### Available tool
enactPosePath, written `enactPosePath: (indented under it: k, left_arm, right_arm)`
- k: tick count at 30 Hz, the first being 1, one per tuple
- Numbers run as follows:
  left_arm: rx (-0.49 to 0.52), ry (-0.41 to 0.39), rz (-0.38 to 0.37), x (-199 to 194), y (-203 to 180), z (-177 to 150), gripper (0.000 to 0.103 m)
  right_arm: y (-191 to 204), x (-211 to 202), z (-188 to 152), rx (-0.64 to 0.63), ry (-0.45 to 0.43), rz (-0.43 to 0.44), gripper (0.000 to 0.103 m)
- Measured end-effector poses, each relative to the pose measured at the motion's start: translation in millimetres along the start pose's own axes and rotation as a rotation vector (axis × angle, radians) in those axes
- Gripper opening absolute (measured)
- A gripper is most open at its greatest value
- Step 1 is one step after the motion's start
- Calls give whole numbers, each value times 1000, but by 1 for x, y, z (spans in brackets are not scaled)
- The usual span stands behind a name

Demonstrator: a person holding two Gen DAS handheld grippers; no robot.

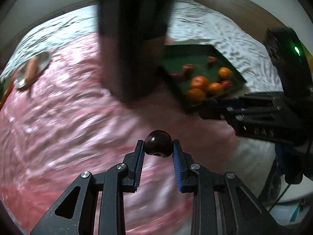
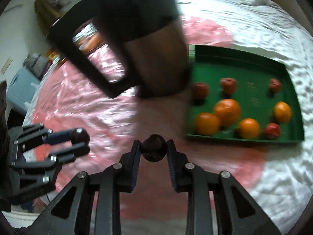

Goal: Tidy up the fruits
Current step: 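Carry both held plums over the green tray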

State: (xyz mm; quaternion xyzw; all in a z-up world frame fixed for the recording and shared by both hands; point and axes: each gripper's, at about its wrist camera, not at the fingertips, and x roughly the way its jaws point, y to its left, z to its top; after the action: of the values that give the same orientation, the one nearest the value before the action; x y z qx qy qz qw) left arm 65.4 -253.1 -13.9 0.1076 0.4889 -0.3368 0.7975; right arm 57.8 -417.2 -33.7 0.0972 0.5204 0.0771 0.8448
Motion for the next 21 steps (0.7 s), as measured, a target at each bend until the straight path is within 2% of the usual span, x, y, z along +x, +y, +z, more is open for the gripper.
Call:
enactPosePath:
  k: [5, 9, 16, 21]
  left_arm:
    - [66, 10, -72, 23, -47, 25, 24]
    - [66, -2, -109, 46, -70, 59, 24]
    - [94, -28, -115, 91, -100, 118, 24]
    - [93, -12, -97, 124, -114, 146, 24]
  right_arm:
    - [-55, -19, 5, 72, -46, -55, 45]
    - [-98, -31, 17, 116, -94, -93, 45]
    - [-166, -35, 28, 208, -145, -149, 45]
    - [-211, -32, 20, 242, -120, -194, 45]
